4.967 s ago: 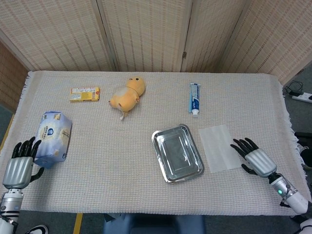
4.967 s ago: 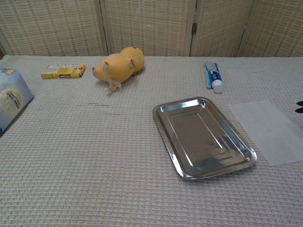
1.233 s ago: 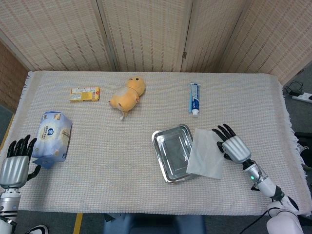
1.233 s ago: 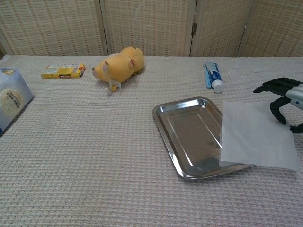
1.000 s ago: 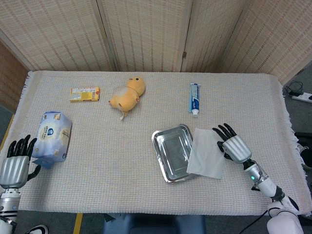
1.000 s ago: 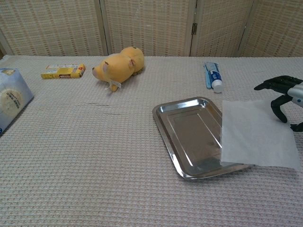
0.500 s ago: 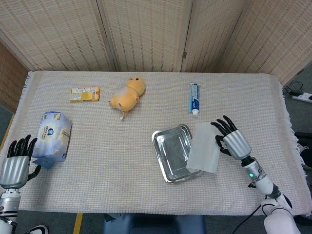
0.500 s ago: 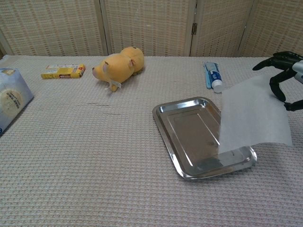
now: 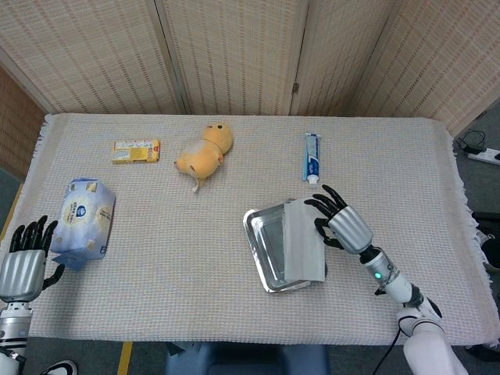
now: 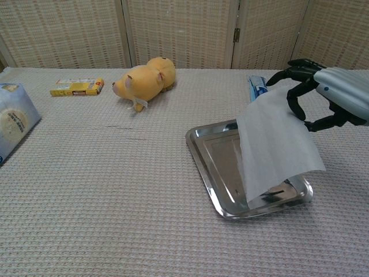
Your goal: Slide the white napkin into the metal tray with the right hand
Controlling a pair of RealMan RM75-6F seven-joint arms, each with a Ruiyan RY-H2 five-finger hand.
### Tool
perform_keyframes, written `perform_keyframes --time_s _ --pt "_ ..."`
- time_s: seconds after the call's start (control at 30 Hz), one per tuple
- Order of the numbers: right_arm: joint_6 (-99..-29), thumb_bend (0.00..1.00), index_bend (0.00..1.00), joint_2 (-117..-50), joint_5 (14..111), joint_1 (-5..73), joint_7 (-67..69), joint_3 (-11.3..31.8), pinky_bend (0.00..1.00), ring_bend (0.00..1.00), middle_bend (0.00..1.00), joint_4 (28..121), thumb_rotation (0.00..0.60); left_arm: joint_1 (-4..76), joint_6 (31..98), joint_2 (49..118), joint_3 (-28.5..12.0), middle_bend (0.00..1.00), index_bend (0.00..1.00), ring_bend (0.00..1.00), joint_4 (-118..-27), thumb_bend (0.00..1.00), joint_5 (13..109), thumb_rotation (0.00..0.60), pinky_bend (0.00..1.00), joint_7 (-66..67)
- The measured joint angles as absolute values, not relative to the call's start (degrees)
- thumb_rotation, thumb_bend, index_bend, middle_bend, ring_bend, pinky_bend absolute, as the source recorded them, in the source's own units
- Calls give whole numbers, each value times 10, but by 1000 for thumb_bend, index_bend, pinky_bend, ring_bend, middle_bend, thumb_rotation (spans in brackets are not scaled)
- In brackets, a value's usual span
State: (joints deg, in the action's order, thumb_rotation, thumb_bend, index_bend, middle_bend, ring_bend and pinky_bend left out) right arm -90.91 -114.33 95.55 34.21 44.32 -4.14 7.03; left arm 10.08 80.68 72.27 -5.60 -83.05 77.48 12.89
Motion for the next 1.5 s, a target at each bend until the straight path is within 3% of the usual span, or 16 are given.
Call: perform_keyframes --time_s 0.23,0.67,1.27,1.33,1.43,1.5 --pt "-907 505 508 -1158 959 368 488 -43 0 169 250 70 600 100 809 723 -58 0 0 0 -829 349 773 600 0 130" --pt "-823 505 508 -1150 1005 408 545 -93 0 148 241 57 600 105 796 733 -62 0 0 0 -815 349 757 600 0 142" --pt "-769 506 504 -1135 1025 431 509 -118 0 132 228 49 600 112 780 740 -64 0 0 0 -802 349 744 600 0 144" --pt "-767 516 481 -1135 1026 431 505 -119 0 124 219 48 600 112 779 740 -64 0 0 0 -803 369 744 600 0 144" --pt "-764 545 426 -1134 1028 431 492 -122 0 102 194 47 600 112 775 739 -63 0 0 0 -806 476 740 600 0 146" --pt "-755 548 357 -1134 1030 432 487 -124 0 76 163 47 600 112 774 738 -63 0 0 0 -808 484 738 600 0 149"
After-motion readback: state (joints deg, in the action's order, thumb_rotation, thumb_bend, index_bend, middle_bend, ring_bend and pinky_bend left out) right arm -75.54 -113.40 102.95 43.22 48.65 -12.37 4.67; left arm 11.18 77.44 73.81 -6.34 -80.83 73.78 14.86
